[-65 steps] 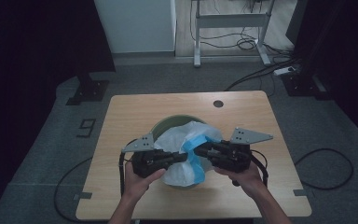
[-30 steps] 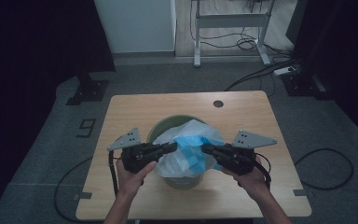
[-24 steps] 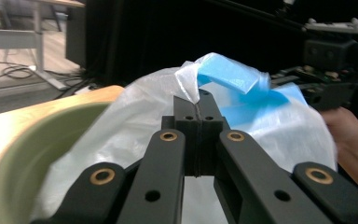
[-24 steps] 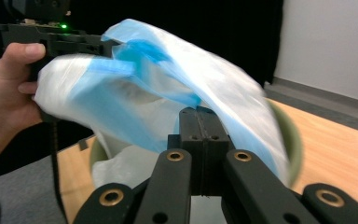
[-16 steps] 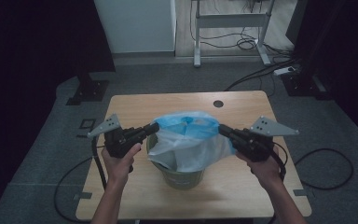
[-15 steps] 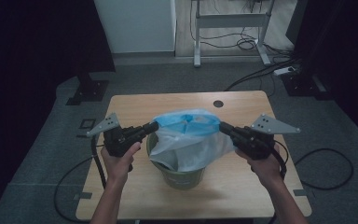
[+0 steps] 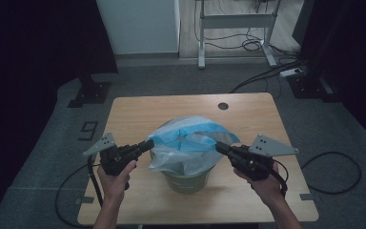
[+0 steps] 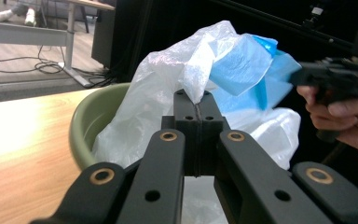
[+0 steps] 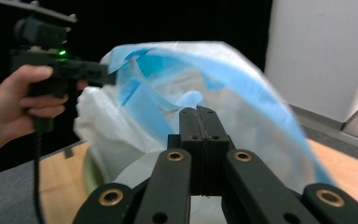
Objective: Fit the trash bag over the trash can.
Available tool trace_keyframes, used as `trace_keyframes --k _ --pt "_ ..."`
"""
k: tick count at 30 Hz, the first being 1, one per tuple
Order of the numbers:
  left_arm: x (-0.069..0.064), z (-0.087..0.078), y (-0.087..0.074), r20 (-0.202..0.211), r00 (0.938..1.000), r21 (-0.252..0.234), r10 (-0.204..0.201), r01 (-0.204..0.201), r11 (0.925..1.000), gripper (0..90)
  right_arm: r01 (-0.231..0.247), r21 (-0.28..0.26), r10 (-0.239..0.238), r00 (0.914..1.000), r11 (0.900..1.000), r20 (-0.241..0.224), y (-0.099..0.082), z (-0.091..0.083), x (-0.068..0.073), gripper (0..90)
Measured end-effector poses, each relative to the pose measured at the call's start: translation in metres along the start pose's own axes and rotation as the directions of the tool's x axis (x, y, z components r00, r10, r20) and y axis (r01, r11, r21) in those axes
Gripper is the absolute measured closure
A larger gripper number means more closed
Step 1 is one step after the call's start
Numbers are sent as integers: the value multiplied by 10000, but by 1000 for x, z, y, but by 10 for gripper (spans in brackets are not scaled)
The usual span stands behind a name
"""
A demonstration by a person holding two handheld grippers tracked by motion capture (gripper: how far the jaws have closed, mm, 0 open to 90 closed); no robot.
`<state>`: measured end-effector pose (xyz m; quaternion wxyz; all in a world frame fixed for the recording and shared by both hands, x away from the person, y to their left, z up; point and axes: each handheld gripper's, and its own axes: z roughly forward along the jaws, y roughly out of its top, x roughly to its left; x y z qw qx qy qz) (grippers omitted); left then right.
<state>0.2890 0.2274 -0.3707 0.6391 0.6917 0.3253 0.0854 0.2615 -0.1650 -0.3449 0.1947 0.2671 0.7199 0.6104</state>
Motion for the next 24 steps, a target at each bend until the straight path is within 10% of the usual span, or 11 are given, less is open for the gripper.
trace_keyframes --k 5,13,24 --pt "-6 -6 -4 149 9997 -39 203 -202 9998 869 103 156 -101 9999 9998 -131 -11 -2 5 897" --pt "-23 -4 21 -110 9966 396 817 -812 9959 373 138 288 -131 9996 9995 -238 -9 1 2 896" --pt "-15 41 55 502 9892 1675 1378 -1444 9752 288 300 421 -281 9986 9987 -457 -5 5 3 896"
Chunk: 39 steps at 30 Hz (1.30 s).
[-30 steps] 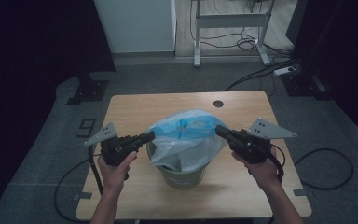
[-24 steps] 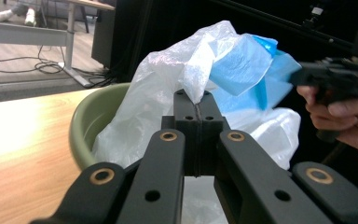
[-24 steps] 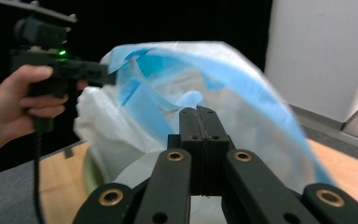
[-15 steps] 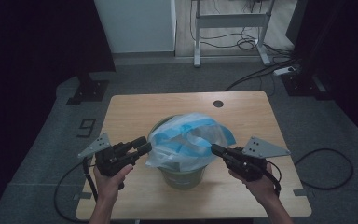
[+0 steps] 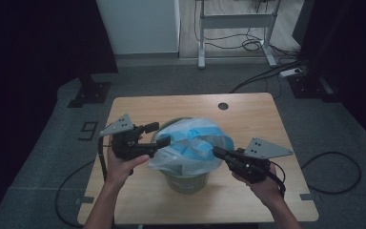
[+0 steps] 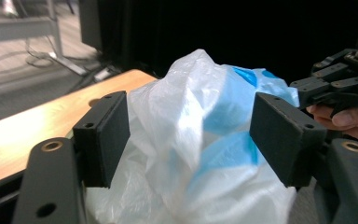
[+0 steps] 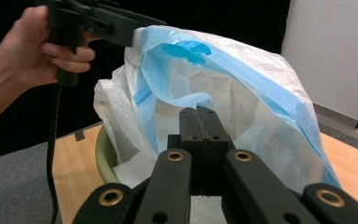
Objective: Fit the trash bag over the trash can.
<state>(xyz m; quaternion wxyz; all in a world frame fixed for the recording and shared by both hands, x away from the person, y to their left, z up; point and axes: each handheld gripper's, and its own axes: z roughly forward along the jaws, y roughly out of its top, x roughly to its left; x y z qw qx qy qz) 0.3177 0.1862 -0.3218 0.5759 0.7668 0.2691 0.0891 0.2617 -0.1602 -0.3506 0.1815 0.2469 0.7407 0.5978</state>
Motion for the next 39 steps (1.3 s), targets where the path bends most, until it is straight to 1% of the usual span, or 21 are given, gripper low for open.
trace_keyframes --k 2,5,8,9,10,11,12,13,14,15,16,17,19,22,24,27,28,29,31,36,39 --pt "3 7 2 106 9999 138 52 -54 9999 352 -2 3 2 10000 10000 -17 0 1 -1 896" --pt "5 14 2 110 9994 390 318 -322 9987 560 13 9 -13 10000 10000 -11 1 1 -1 896" --pt "6 19 1 198 9996 472 208 -217 9986 763 17 -2 -17 10000 10000 17 1 1 -1 897" --pt "6 19 1 198 9996 472 208 -217 9986 805 22 6 -22 10000 10000 32 0 0 -2 896" --pt "6 20 1 122 9997 490 212 -218 9986 842 31 15 -32 10000 10000 56 0 0 -1 896" --pt "5 20 0 -138 9996 460 249 -243 9986 878 17 18 -17 10000 10000 76 0 0 -1 896" --pt "5 20 0 -138 9996 460 249 -243 9986 887 11 17 -11 9999 10000 101 -1 -1 -1 896" --pt "5 18 -1 -595 9979 259 243 -228 9994 893 -1 19 1 9999 10000 143 -2 -2 -1 896" --pt "5 18 -1 -595 9979 259 243 -228 9994 896 -1 19 1 9999 10000 143 -2 -2 -1 896" --pt "6 13 -2 -948 9955 -61 72 -78 10000 898 -117 69 115 9995 9999 297 -5 -5 -2 896" --pt "6 13 -2 -948 9955 -61 72 -78 10000 899 -117 69 115 9995 9999 297 -5 -5 -2 896" --pt "7 9 -2 -1205 9927 -234 -29 1 9997 899 -180 110 176 9992 9998 357 -6 -6 -2 896" --pt "10 1 -5 -1468 9888 -563 -279 198 9982 900 -381 250 370 9984 9990 434 -16 -10 -3 896" --pt "10 -1 -7 -1279 9909 -639 -417 337 9974 900 -523 376 513 9983 9979 268 -28 -12 -3 896" --pt "2 1 -10 -1254 9920 -525 -166 101 9986 900 -400 435 390 9989 9983 254 -31 -13 0 868" --pt "-3 1 -10 -1257 9921 -465 17 -76 9989 900 -415 102 410 9983 9991 418 -25 -17 2 640" --pt "-6 2 -10 -1293 9915 -410 124 -179 9990 900 -415 102 410 9983 9991 418 -25 -17 2 640" --pt "-8 2 -10 -1315 9911 -423 185 -242 9988 900 -742 -190 749 9964 9971 405 -13 -18 2 560" --pt "-11 2 -10 -1284 9915 -478 204 -268 9985 900 -1032 -273 1038 9944 9943 222 -4 -16 2 511" --pt "-15 4 -11 -1384 9900 -507 277 -350 9981 900 -1072 -69 1073 9942 9942 27 17 3 13 459" --pt "-16 4 -12 -1390 9900 -535 242 -319 9981 900 -1098 182 1095 9939 9938 150 24 17 19 436"
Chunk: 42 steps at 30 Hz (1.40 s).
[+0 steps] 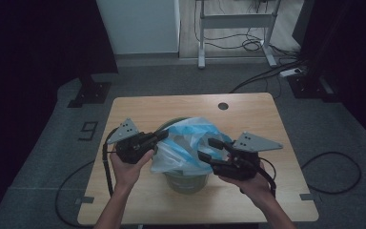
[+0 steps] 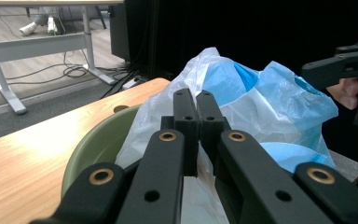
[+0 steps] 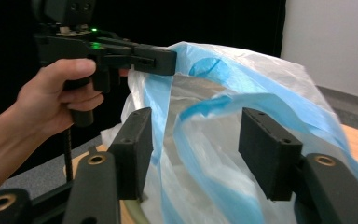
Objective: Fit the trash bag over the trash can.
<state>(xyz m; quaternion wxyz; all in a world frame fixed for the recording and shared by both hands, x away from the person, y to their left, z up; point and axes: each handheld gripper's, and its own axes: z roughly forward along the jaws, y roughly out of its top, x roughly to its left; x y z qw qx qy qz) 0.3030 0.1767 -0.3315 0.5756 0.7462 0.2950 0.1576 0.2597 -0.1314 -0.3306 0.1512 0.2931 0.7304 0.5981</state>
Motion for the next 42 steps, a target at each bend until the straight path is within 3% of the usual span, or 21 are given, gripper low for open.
trace_keyframes --k 4,5,8,10,18,21,27,30,34,42 --pt "0 0 -1 0 10000 -43 2 -2 10000 900 -135 193 132 9997 9997 199 3 13 2 481" --pt "0 0 -2 5 10000 -81 -9 9 10000 900 -221 262 209 9987 9994 463 3 20 2 631" --pt "2 -2 -3 -83 10000 -200 -38 36 9998 900 -146 206 125 9952 9997 968 3 24 1 880" --pt "6 -3 -3 -162 9998 -329 -154 148 9993 900 -4 87 -8 9918 10000 1280 4 22 -3 894" --pt "22 -13 -6 -543 9953 -1023 -802 743 9920 900 -100 -336 170 9764 9994 2155 4 1 -25 895" --pt "26 -16 -6 -640 9941 -1185 -879 799 9897 900 -209 -451 310 9710 9988 2369 4 -4 -31 894" --pt "35 -31 -2 -803 9918 -1918 -990 821 9780 900 -252 -964 552 9452 9950 3219 9 -24 -51 895" --pt "35 -35 -5 -743 9929 -2002 -931 766 9768 900 -261 -1122 642 9341 9933 3511 8 -31 -59 894" --pt "27 -37 -18 -515 9963 -1846 -694 588 9811 899 -245 -1140 630 9353 9932 3481 -2 -33 -59 894" --pt "22 -50 -42 -277 9968 -1718 -747 688 9827 891 77 -1265 268 9628 9919 2690 -20 -45 -40 892"
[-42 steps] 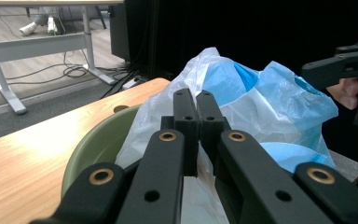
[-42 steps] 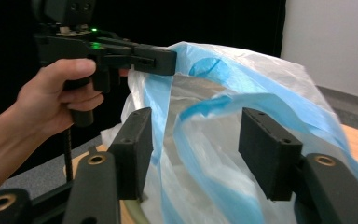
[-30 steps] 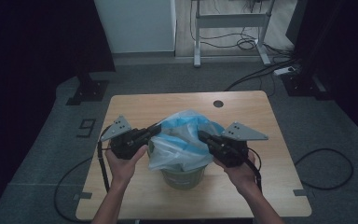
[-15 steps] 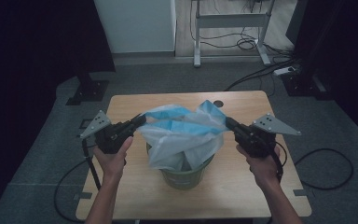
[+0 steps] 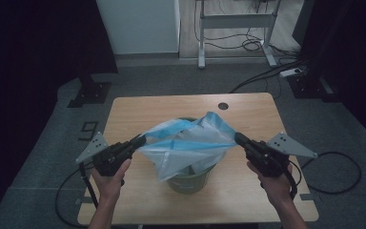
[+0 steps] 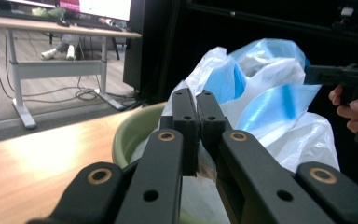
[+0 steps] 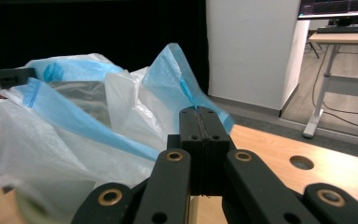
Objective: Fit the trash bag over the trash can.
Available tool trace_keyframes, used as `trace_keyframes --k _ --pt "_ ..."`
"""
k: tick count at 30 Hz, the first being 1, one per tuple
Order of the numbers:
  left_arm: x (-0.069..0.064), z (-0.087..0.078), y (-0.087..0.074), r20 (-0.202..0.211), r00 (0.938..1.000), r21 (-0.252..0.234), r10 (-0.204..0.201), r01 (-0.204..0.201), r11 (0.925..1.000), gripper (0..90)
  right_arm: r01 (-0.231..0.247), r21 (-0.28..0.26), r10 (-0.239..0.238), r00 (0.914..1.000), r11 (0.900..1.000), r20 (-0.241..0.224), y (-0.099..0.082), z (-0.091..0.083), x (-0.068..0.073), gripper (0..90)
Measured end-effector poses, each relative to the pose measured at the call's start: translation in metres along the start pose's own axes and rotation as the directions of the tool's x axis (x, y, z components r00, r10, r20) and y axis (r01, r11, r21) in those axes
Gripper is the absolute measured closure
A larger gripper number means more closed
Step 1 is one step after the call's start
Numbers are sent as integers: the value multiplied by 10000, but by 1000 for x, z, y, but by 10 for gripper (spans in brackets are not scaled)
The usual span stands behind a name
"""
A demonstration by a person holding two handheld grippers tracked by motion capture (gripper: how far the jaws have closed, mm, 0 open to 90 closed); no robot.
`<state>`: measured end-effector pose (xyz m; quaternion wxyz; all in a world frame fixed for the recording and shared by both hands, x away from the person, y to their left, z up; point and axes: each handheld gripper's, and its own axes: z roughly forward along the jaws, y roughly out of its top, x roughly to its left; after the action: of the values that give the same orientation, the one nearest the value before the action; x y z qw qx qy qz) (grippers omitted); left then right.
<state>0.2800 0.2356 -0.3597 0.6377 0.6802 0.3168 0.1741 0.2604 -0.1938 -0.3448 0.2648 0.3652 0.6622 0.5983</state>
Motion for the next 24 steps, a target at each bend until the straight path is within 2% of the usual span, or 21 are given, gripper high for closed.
trace_keyframes --k 2,4,6,8,10,15,24 --pt "-2 -4 -10 28 10000 156 -40 39 9999 887 54 40 -53 9999 10000 -123 -7 -3 5 892" --pt "-1 -6 -14 34 9999 175 -105 105 9998 884 65 82 -64 9998 9999 -208 -10 -4 7 891" --pt "1 -8 -20 78 9996 277 -279 277 9992 882 77 314 -65 9992 9995 -392 -22 -5 11 887" --pt "2 -8 -21 103 9993 312 -347 343 9989 881 62 344 -49 9992 9994 -389 -24 -5 11 886" --pt "4 -7 -23 214 9988 403 -444 435 9982 878 -184 415 199 9991 9990 -362 -28 -5 6 882" --pt "2 -5 -28 313 9982 501 -503 487 9976 881 -253 519 272 9990 9983 -364 -31 -4 5 880" --pt "4 -9 -42 515 9950 771 -851 810 9937 887 -454 1038 528 9962 9936 -691 -57 -9 7 879"
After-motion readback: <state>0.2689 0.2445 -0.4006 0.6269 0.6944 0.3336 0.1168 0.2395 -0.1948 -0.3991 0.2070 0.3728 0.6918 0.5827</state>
